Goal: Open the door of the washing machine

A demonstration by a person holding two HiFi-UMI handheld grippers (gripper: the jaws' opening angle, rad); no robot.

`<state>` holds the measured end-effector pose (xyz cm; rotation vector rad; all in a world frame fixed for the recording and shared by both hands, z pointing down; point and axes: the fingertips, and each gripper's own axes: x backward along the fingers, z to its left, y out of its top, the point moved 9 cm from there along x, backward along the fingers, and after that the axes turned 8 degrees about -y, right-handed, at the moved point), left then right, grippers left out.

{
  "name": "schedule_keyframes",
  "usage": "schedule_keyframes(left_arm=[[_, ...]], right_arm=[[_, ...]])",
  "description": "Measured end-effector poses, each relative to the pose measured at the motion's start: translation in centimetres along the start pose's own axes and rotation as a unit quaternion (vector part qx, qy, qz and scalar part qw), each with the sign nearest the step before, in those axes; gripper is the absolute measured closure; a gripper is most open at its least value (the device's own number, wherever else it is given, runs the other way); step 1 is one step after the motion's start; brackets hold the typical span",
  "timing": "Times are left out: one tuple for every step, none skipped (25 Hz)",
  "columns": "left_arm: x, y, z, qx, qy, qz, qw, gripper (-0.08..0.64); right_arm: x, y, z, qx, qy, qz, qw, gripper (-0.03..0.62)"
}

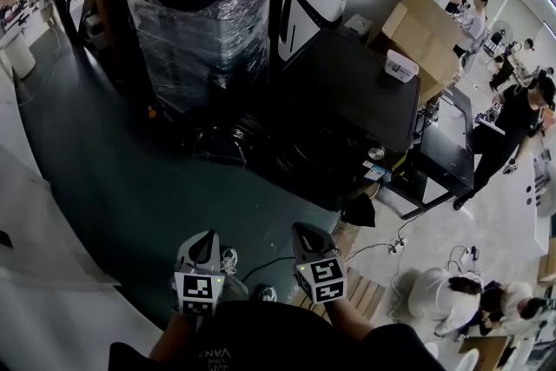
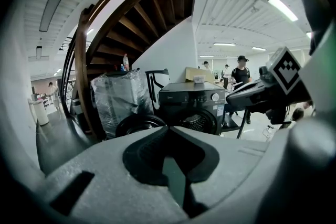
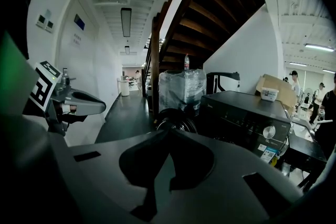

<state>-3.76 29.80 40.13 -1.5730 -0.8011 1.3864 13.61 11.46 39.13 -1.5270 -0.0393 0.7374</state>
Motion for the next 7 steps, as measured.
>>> schedule_keyframes(left_arm=[[0.09,0.01,-0.18,0.003,0.001,-0.001,1.0,0.543],[0.15,0.04,-0.34,0.004,0.002,-0.002,1.0,0.543],[0.2,0.05,-0.52,0.003,0.004,-0.002,1.0,0.543],[0.23,0.04,-0.69,0.001,0.006,-0.003,1.0,0.543],[0.24,0.0,-0.85,-0.001,0.007,-0.004,1.0,0.542],[0.24,-0.06,-1.0,-0.004,0.009,-0.005,0.9999,0.542],[0.24,-0.11,-1.15,-0.007,0.01,-0.007,0.9999,0.543]], right_arm=[[0.08,-0.08,-0.06,0.0,0.002,0.0,1.0,0.59],[0.14,-0.14,-0.13,0.0,0.003,-0.001,1.0,0.589],[0.2,-0.22,-0.22,-0.001,0.004,-0.001,1.0,0.589],[0.27,-0.32,-0.34,-0.001,0.005,-0.001,1.0,0.589],[0.35,-0.43,-0.48,-0.001,0.005,-0.001,1.0,0.589],[0.42,-0.55,-0.63,-0.001,0.005,-0.001,1.0,0.589],[0.5,-0.67,-0.78,-0.001,0.004,-0.001,1.0,0.59]])
